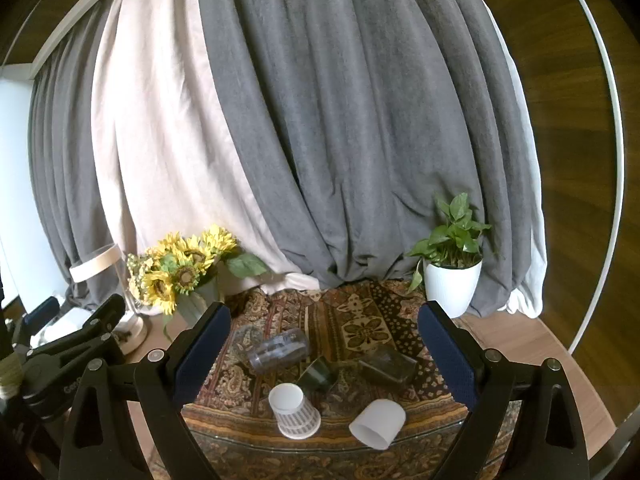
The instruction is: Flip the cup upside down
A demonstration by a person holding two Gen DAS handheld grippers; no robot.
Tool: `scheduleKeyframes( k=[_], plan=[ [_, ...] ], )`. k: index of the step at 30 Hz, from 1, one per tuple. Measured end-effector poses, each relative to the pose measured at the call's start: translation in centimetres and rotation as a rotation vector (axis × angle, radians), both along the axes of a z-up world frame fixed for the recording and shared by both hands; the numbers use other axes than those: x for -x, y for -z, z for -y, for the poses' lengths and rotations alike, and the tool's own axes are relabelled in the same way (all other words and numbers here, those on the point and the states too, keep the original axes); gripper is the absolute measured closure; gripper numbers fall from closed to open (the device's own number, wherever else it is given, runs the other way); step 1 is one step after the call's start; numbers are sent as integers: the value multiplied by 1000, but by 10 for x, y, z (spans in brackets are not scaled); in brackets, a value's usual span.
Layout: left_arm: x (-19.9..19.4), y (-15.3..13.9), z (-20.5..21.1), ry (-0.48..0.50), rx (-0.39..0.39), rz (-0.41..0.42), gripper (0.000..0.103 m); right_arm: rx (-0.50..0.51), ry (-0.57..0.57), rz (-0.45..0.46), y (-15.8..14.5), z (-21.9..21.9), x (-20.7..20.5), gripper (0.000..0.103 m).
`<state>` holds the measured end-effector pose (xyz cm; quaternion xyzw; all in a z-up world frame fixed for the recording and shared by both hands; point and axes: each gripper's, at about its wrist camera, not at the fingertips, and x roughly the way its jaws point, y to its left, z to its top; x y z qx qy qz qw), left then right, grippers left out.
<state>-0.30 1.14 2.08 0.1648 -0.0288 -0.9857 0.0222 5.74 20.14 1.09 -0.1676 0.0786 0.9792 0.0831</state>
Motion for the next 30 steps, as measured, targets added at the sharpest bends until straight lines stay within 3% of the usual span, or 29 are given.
scheduleKeyframes(
  k=[30],
  plan=[
    [4,-3,-2,9,0,-5,0,-3,10,-4,1,1,0,8]
  ],
)
